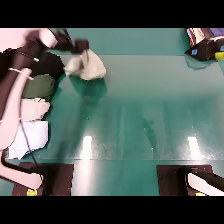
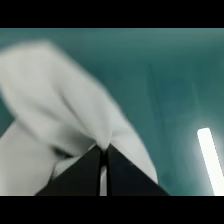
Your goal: Fold the shirts.
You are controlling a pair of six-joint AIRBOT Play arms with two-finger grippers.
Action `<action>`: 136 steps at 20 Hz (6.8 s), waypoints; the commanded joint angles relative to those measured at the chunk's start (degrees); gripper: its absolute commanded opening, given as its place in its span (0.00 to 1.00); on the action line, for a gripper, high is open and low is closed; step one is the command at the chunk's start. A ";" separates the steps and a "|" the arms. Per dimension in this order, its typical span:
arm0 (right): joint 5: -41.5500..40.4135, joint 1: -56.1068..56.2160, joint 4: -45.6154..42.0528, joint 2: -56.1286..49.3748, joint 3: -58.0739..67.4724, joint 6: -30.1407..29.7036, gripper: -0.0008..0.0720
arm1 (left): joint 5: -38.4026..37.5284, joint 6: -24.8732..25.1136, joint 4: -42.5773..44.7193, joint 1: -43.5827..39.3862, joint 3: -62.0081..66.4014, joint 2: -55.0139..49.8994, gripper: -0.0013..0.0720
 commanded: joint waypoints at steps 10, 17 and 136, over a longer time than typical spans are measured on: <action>1.57 0.04 0.46 0.28 18.40 0.42 0.04 | -25.88 4.83 -0.55 -14.58 -4.66 21.18 0.05; 6.82 0.04 0.42 0.33 18.38 0.68 0.04 | -2.64 7.67 -6.45 -26.64 -23.80 18.62 0.07; 12.00 -7.61 -7.08 -17.94 -4.57 3.41 0.61 | -21.73 23.26 -21.81 23.61 -42.71 6.69 0.70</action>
